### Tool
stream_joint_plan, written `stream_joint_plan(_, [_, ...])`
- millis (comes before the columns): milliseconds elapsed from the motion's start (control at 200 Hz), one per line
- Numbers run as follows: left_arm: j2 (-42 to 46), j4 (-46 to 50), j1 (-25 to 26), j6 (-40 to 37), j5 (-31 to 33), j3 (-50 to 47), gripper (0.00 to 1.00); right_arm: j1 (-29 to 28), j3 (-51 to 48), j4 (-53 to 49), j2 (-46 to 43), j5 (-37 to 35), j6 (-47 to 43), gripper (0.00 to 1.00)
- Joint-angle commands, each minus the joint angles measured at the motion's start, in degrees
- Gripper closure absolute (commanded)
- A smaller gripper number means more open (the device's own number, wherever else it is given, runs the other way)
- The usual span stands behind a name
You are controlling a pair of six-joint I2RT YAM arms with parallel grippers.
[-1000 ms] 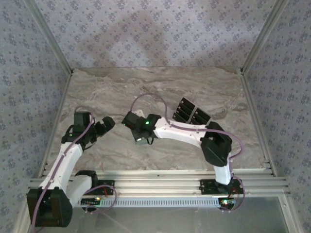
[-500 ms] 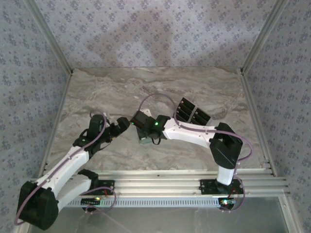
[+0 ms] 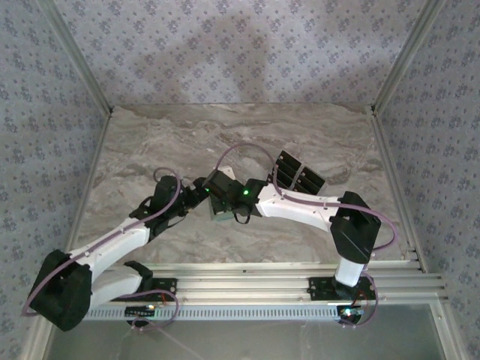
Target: Put the credit cards into the card holder
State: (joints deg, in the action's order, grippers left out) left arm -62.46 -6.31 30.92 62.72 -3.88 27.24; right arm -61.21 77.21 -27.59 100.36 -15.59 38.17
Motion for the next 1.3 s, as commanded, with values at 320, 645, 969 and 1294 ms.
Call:
stream_joint_plan(320, [-2.7,-10.3,3.5,4.7,4.2,-3.0,0.23,-0.6,-1.3,1.7,-2.8,0.1,1.7,1.00])
stream_joint_plan(645, [-4.8,-14.3,6.1,4.8,6.2,-3.3,0.69,-0.5,-2.5,2.0,-2.9,0.1,2.6,1.00])
stream_joint_plan(969, [-4.3,-13.2,6.3,3.3,7.4,-3.3,1.00,0.7,-4.7,1.8,-4.4,-0.1,3.0,1.00])
stream_joint_plan(1294, [0.1,-10.3,6.2,2.0,11.4,-4.8,1.00,3.3,-8.4,0.7,-7.9,-1.4,3.0,1.00])
